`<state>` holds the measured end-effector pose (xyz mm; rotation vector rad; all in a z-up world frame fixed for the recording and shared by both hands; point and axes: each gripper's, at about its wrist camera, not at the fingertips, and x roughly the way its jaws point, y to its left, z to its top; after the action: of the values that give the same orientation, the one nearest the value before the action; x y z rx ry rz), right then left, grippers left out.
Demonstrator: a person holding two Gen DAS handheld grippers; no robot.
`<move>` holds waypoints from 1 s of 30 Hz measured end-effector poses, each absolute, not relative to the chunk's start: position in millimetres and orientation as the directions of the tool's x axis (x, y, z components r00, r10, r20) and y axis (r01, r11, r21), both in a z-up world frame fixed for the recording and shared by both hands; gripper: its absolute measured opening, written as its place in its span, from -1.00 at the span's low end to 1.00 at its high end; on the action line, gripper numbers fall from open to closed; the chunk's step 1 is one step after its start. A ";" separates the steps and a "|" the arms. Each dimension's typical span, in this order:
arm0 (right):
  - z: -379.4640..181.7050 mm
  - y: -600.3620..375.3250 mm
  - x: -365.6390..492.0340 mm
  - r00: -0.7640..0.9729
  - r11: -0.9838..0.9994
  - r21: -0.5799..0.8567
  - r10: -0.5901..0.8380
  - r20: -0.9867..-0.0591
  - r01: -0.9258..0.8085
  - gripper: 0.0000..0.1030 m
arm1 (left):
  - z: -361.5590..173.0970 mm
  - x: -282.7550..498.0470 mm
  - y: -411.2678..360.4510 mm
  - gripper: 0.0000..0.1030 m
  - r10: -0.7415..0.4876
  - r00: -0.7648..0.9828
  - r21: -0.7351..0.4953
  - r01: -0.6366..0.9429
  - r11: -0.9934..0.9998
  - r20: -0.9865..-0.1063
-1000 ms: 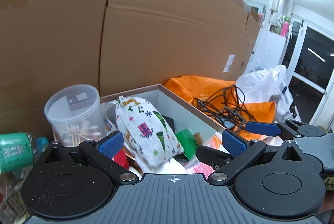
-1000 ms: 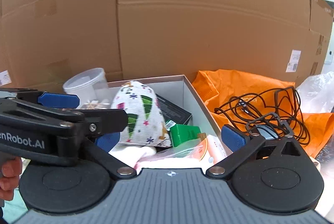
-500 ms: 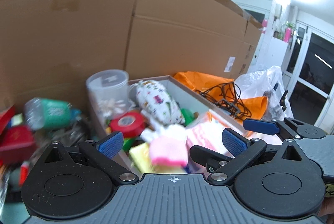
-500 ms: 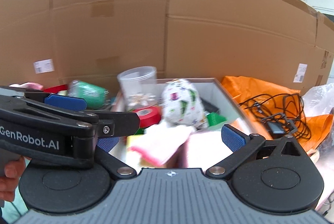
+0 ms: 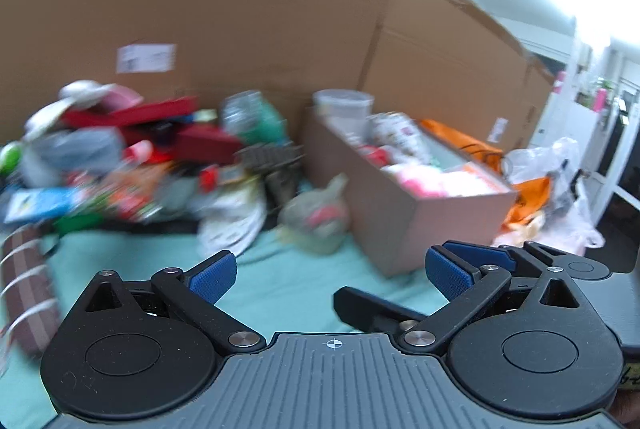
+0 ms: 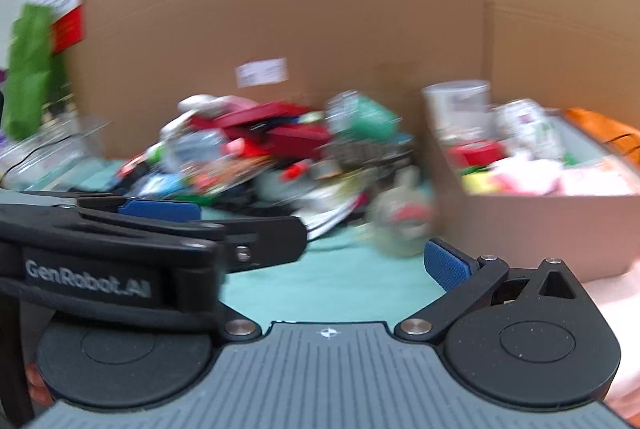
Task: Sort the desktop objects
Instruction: 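Withdraw both grippers from the box back to the table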
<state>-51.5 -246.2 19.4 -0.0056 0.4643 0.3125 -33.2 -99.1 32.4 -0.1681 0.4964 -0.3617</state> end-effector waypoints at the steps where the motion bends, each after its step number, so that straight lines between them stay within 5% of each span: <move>1: 14.2 -236.1 -54.0 0.836 0.946 0.076 0.315 -0.450 -0.316 1.00 | 27.7 -39.5 -90.0 1.00 -0.363 0.821 -0.247 0.278 0.928 -0.441; 19: -25.8 -112.6 -23.0 0.687 0.860 0.130 0.477 -0.549 -0.494 0.99 | 12.5 -57.3 83.9 1.00 -0.030 0.880 -0.287 -0.122 0.950 -0.475; 24: -34.9 -80.5 -13.4 0.672 0.841 0.072 0.476 -0.568 -0.536 0.99 | -2.2 -32.1 125.6 1.00 -0.072 0.841 -0.400 -0.179 0.899 -0.536; 30: -42.4 -59.9 2.3 0.663 0.836 0.042 0.464 -0.588 -0.548 0.94 | -17.2 -2.2 132.8 0.99 -0.085 0.819 -0.394 -0.180 0.902 -0.568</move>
<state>2.3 -59.9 -42.4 -0.1429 0.6231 0.5737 -2.2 132.8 -17.2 -0.4518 0.6148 0.0523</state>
